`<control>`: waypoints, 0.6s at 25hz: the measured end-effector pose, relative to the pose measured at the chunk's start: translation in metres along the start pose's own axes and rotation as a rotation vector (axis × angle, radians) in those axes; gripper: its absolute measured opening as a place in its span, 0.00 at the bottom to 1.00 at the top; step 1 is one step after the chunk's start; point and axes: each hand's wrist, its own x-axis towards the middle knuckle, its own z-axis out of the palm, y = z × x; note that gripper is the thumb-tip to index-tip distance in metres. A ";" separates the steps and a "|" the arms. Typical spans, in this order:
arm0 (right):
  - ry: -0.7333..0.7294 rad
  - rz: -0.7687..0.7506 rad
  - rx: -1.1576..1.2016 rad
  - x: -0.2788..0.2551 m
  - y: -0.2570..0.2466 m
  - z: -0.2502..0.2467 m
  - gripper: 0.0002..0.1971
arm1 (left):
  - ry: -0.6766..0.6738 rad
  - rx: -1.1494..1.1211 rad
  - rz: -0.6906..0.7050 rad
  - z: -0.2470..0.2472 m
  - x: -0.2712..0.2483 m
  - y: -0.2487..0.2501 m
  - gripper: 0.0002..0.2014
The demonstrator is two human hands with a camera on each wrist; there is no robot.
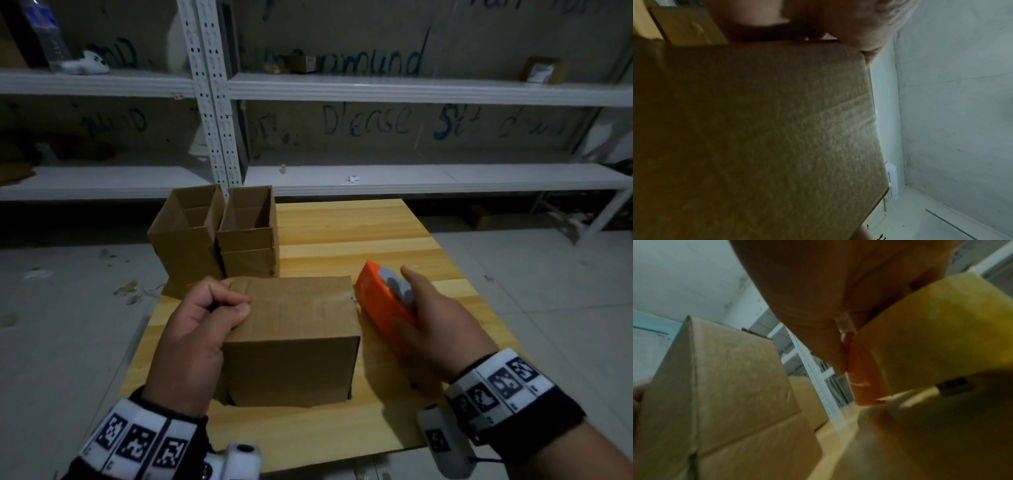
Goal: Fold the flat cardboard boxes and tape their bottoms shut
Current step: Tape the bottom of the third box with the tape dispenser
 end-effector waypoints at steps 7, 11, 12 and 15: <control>0.361 -0.087 0.902 -0.030 -0.038 -0.085 0.09 | 0.004 0.014 -0.070 0.002 0.003 0.006 0.12; 0.165 -0.277 0.936 -0.031 -0.099 -0.112 0.16 | -0.014 -0.017 -0.192 0.003 0.001 0.015 0.12; 0.105 -0.288 0.924 -0.027 -0.113 -0.111 0.17 | -0.001 -0.041 -0.233 0.004 0.000 0.017 0.12; -0.035 -0.261 0.725 -0.009 -0.143 -0.091 0.17 | 0.000 -0.090 -0.253 0.001 -0.001 0.020 0.10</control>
